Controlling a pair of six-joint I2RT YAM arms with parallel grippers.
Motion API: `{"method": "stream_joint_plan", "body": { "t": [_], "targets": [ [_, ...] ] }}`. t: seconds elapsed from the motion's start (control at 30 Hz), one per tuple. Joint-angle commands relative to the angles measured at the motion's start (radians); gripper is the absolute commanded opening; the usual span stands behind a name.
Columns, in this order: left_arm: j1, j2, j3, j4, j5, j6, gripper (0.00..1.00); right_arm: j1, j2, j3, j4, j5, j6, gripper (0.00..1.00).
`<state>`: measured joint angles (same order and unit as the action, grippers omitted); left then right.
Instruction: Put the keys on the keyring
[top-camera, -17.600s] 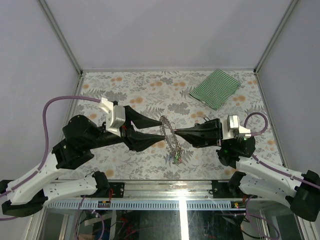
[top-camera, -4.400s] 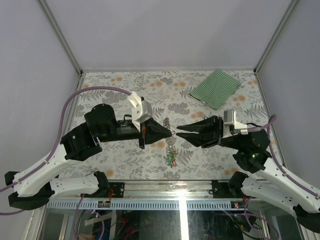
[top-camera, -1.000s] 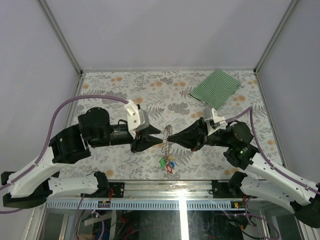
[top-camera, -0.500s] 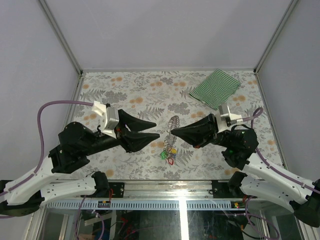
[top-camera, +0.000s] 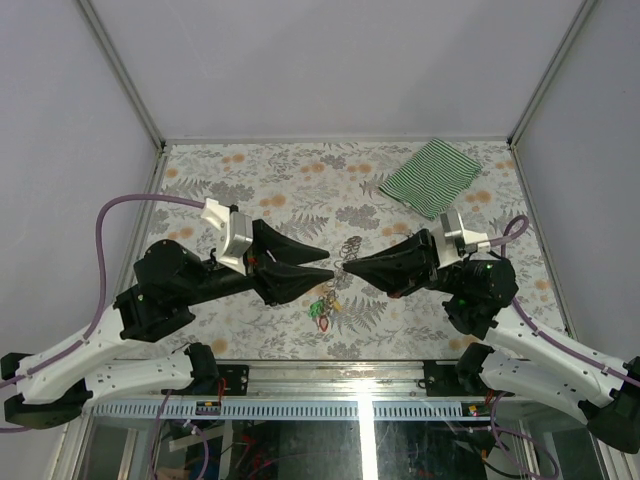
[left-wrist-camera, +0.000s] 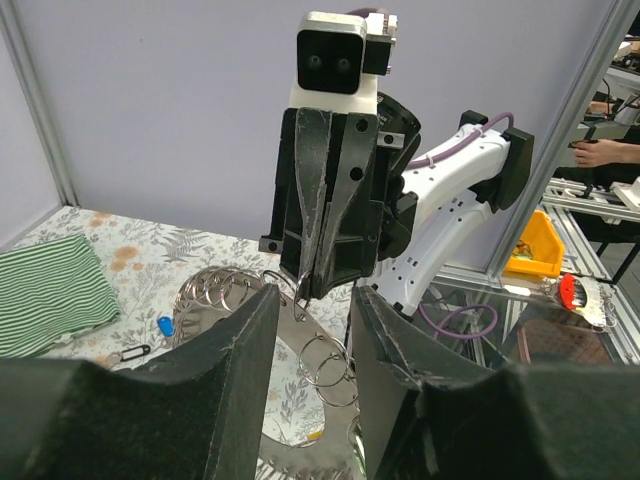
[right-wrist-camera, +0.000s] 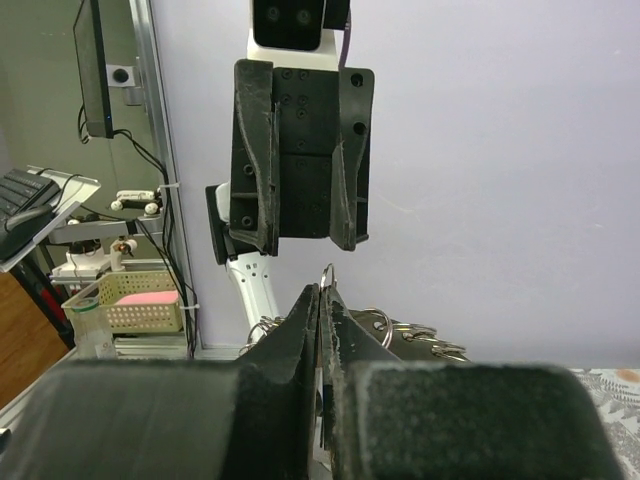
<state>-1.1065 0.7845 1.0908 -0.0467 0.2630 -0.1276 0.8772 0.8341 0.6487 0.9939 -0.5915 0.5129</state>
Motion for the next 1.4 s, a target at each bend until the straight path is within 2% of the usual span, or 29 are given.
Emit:
{"method": "stream_joint_plan", "body": {
  "t": [0.0, 0.2, 0.57, 1.37],
  "targets": [
    [-0.008, -0.004, -0.003, 0.074, 0.029, -0.015, 0.35, 0.005, -0.010, 0.041, 0.125, -0.022, -0.019, 0.00],
    [-0.008, 0.007, -0.003, 0.077, 0.050, -0.013, 0.31, 0.004, -0.015, 0.043, 0.127, -0.032, -0.028, 0.00],
    [-0.009, 0.021, -0.001, 0.079, 0.077, -0.018, 0.31, 0.005, -0.017, 0.046, 0.164, -0.046, -0.011, 0.00],
    [-0.008, 0.057, 0.007, 0.100, 0.093, -0.023, 0.20, 0.005, -0.015, 0.046, 0.192, -0.058, 0.010, 0.00]
  ]
}}
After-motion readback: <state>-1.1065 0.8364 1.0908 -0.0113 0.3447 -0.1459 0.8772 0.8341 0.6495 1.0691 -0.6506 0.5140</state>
